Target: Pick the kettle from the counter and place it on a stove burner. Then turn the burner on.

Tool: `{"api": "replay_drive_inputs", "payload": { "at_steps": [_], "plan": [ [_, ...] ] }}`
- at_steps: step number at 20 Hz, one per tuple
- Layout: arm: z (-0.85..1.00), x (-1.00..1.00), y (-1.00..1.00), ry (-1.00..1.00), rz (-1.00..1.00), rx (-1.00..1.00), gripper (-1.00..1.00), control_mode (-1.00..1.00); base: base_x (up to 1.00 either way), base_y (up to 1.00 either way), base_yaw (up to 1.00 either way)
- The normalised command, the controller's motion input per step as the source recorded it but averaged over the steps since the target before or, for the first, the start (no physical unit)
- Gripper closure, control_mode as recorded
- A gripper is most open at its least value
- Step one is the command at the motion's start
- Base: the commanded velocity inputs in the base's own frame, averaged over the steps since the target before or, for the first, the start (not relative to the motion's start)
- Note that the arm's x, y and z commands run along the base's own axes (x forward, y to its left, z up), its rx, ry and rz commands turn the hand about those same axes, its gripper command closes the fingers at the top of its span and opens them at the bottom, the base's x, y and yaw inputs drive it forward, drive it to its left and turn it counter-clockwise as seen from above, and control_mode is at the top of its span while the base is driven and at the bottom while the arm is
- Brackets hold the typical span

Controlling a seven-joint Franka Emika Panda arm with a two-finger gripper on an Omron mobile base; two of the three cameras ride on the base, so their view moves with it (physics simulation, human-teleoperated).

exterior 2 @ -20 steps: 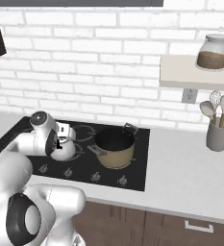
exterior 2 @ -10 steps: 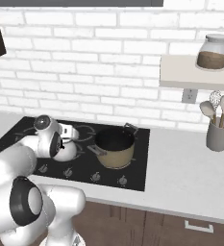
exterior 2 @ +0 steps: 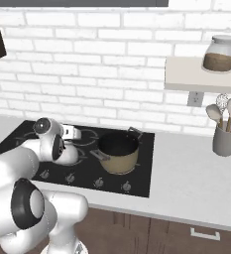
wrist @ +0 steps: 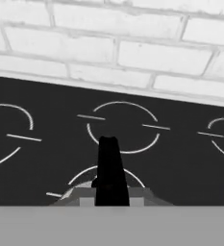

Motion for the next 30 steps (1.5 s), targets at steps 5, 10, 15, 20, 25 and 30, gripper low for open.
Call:
{"api": "replay_drive_inputs", "payload": {
  "at_steps": [5, 10, 15, 20, 25, 30],
  "plan": [
    [0.11, 0.00, 0.00, -0.16, 0.00, 0.00, 1.00, -1.00, 0.00, 0.00, 0.00],
    [0.06, 0.05, 0.00, -0.11, 0.00, 0.00, 1.00, -1.00, 0.00, 0.00, 0.00],
    [0.00, 0.27, 0.00, -0.08, 0.00, 0.00, 1.00, -1.00, 0.00, 0.00, 0.00],
    [0.00, 0.27, 0.00, -0.10, 0.00, 0.00, 1.00, -1.00, 0.00, 0.00, 0.00],
    [-0.18, 0.04, 0.00, -0.05, 0.00, 0.00, 1.00, -1.00, 0.00, 0.00, 0.00],
    [-0.70, -0.07, 0.07, 0.04, 0.00, 0.00, 1.00, -1.00, 0.00, 0.00, 0.00]
  ]
}}
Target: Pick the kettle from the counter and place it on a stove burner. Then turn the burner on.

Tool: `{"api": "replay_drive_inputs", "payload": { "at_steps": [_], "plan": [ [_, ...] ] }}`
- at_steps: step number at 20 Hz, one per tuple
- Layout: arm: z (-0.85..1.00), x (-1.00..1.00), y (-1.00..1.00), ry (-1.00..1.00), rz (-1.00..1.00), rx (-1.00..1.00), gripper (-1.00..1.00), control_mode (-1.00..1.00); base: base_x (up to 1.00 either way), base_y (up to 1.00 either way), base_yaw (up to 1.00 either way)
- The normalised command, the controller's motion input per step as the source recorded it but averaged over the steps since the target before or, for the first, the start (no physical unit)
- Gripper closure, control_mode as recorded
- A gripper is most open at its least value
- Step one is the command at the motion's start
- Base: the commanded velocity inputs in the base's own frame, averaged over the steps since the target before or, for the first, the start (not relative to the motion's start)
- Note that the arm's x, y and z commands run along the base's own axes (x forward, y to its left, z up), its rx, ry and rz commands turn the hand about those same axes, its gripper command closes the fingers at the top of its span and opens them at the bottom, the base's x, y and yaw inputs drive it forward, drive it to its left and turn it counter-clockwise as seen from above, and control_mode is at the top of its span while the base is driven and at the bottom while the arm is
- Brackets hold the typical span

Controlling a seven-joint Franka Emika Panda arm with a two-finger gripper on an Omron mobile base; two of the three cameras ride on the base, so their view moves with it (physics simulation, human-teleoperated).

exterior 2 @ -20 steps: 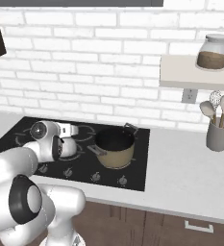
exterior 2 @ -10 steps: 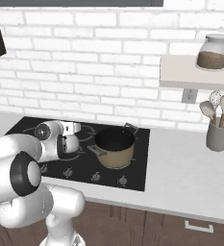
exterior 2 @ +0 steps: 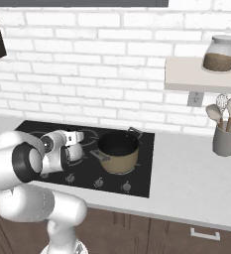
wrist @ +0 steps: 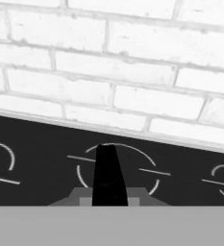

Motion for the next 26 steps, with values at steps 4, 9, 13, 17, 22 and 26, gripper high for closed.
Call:
{"api": "replay_drive_inputs", "payload": {
  "at_steps": [4, 9, 13, 17, 22, 26],
  "plan": [
    [-0.38, -0.04, 0.04, 0.09, 0.00, 0.00, 1.00, -1.00, 0.00, 0.00, 0.00],
    [0.00, -0.02, 0.00, 0.01, 0.00, 0.00, -1.00, -1.00, 0.00, 0.00, 0.00],
    [0.00, -0.16, -0.10, 0.07, -0.02, 0.03, -1.00, -1.00, 0.00, 0.00, 0.00],
    [0.08, -0.14, -0.10, 0.23, -0.04, 0.06, -1.00, -1.00, 0.00, 0.00, 0.00],
    [0.25, 0.00, 0.00, 0.40, -0.02, 0.05, -1.00, -1.00, 0.00, 0.00, 0.00],
    [0.38, 0.00, 0.00, 0.46, 0.00, 0.08, -1.00, -1.00, 0.00, 0.00, 0.00]
  ]
}}
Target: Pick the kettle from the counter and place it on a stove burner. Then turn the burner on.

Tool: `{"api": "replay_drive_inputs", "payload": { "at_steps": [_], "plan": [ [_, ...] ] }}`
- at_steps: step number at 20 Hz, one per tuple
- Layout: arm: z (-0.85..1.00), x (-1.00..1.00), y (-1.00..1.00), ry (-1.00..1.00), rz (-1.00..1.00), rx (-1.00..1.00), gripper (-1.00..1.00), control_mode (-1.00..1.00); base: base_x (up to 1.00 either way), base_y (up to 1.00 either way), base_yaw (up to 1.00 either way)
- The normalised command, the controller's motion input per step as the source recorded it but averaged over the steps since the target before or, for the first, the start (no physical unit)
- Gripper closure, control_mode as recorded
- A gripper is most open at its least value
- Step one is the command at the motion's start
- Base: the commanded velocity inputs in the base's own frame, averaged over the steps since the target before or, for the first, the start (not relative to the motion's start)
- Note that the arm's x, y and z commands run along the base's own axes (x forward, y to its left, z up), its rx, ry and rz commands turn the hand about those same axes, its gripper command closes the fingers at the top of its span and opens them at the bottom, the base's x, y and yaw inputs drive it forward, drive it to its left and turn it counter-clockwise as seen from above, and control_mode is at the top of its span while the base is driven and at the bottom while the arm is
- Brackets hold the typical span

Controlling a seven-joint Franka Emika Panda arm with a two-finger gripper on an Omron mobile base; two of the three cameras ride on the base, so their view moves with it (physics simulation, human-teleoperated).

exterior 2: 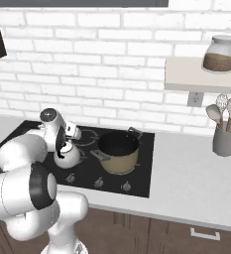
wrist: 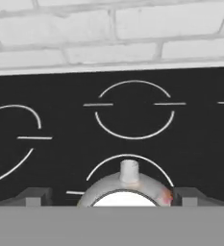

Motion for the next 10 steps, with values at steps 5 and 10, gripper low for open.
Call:
{"api": "replay_drive_inputs", "payload": {
  "at_steps": [5, 10],
  "plan": [
    [0.66, -0.07, 0.00, 0.45, 0.00, 0.09, -1.00, -1.00, 0.00, 0.00, 0.00],
    [0.18, -0.71, 0.42, 0.51, 0.01, 0.01, -1.00, -1.00, 0.00, 0.00, 0.00]
  ]
}}
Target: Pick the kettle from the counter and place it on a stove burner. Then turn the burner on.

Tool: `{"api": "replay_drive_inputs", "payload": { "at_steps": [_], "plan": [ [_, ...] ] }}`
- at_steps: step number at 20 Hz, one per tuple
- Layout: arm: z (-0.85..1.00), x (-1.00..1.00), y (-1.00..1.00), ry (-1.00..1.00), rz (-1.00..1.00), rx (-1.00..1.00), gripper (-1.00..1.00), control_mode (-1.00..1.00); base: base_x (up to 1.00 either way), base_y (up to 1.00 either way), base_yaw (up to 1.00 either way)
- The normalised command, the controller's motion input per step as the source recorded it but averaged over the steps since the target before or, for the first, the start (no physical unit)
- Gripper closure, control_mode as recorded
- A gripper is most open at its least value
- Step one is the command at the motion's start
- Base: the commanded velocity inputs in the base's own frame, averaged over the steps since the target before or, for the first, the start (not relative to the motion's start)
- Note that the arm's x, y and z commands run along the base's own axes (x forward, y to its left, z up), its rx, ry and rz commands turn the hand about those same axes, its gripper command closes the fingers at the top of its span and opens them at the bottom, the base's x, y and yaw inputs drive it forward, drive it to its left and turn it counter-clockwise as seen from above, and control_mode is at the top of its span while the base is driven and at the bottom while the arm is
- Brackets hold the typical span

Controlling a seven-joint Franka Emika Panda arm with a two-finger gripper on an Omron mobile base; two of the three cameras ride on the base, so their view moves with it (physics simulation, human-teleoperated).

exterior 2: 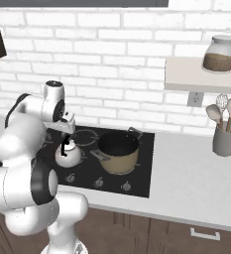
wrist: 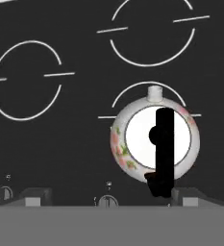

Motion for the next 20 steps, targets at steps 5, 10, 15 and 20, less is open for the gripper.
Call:
{"api": "replay_drive_inputs", "payload": {
  "at_steps": [5, 10, 15, 20],
  "plan": [
    [-0.88, -1.00, 0.96, 0.29, 0.05, -0.07, -1.00, -1.00, 0.00, 0.00, 0.00],
    [-1.00, -0.39, 0.77, 0.16, 0.00, -0.12, -1.00, -1.00, 0.00, 0.00, 0.00],
    [-0.86, 0.03, -0.10, 0.01, -0.02, -0.09, -1.00, -1.00, 0.00, 0.00, 0.00],
    [-0.14, 0.01, -0.38, 0.00, -0.04, 0.03, -1.00, -1.00, 0.00, 0.00, 0.00]
  ]
}}
